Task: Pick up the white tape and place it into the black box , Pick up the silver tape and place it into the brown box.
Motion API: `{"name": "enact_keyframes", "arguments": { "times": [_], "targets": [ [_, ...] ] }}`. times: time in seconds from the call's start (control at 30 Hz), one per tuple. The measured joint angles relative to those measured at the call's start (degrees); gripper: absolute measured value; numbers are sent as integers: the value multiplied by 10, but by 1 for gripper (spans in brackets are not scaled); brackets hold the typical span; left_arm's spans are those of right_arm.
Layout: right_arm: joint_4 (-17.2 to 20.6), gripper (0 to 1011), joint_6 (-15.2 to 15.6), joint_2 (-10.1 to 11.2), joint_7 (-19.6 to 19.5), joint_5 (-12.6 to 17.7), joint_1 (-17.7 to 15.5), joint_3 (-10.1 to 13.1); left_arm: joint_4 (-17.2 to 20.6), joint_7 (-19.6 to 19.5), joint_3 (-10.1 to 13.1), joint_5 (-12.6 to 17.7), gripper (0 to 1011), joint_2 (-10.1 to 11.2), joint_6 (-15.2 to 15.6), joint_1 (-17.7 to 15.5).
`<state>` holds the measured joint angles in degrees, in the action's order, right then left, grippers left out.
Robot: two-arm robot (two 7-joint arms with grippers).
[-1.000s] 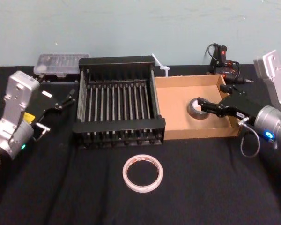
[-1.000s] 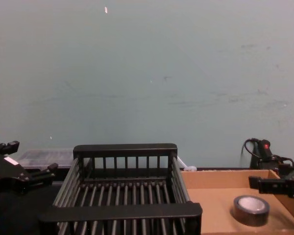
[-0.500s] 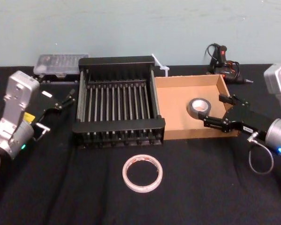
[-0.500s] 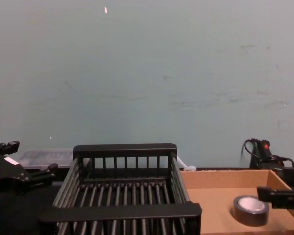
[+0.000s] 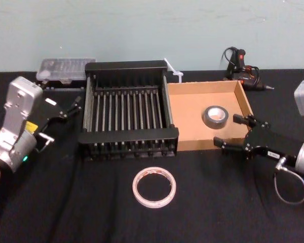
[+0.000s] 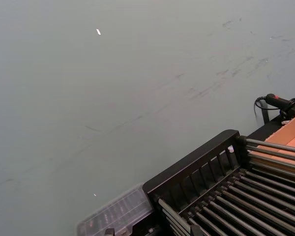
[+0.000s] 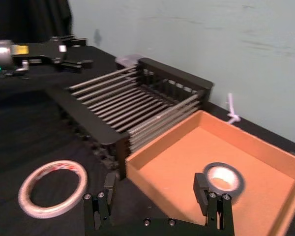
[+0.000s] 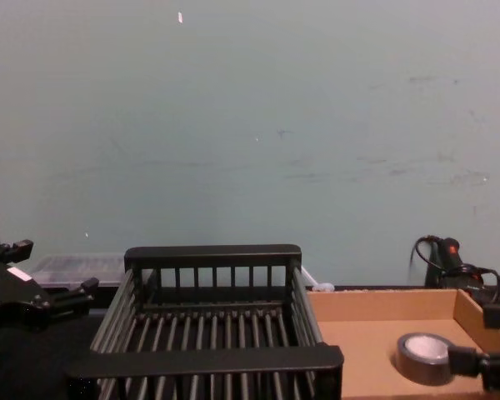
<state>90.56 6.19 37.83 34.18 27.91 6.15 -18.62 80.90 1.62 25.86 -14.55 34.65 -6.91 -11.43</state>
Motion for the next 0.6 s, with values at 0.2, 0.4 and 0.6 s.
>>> {"name": "enact_keyframes", "arguments": {
  "times": [0.2, 0.4, 0.6],
  "targets": [
    [16, 1002, -6, 17, 18, 14, -12, -9, 0, 0, 0, 0, 1001, 0, 0, 0],
    [25, 1002, -10, 29, 28, 19, -17, -23, 0, 0, 0, 0, 1001, 0, 0, 0],
    [28, 1002, -3, 38, 38, 24, -12, -42, 0, 0, 0, 0, 1001, 0, 0, 0]
  ]
}}
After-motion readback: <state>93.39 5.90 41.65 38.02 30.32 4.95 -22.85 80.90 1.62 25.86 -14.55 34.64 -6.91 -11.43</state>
